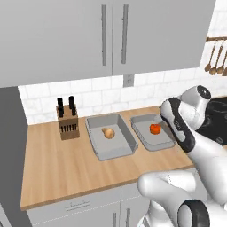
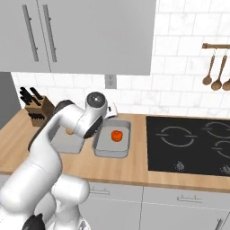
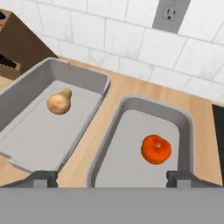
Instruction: Place one squash and one fish in each tupperware on the nearby counter, to pack two identical lunches.
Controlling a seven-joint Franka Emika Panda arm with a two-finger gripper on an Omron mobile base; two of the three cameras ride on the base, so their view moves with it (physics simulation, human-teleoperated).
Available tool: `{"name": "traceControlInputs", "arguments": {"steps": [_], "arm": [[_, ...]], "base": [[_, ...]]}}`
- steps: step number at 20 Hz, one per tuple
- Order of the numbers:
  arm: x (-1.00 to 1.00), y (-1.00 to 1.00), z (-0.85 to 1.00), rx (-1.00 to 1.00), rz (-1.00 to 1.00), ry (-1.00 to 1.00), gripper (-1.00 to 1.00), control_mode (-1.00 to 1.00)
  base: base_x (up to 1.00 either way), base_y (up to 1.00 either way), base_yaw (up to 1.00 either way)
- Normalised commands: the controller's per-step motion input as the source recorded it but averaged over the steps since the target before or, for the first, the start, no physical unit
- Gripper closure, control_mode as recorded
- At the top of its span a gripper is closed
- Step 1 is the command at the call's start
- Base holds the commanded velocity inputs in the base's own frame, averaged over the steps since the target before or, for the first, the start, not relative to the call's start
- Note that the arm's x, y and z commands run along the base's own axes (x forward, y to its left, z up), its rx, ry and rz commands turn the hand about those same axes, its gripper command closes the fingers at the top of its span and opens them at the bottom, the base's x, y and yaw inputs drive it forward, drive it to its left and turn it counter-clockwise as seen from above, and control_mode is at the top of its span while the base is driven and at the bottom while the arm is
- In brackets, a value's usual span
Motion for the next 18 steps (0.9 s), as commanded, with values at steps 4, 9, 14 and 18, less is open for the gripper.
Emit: {"name": "traceControlInputs", "arguments": {"steps": [4, 9, 14, 18], "arm": [[-0.88, 0.35, 0.62, 0.00, 0.00, 0.00, -1.00, -1.00], [-0.81, 0.60, 0.33, -0.06, -0.10, 0.00, -1.00, -1.00], [-0.82, 0.45, 0.10, -0.06, -0.09, -0.01, -1.00, -1.00], [-1.00, 0.02, -0.02, -0.01, 0.01, -0.16, -1.00, -1.00]], "base": [[0.00, 0.00, 0.00], [0.00, 0.00, 0.00], [0.00, 0.00, 0.00], [0.00, 0.00, 0.00]]}}
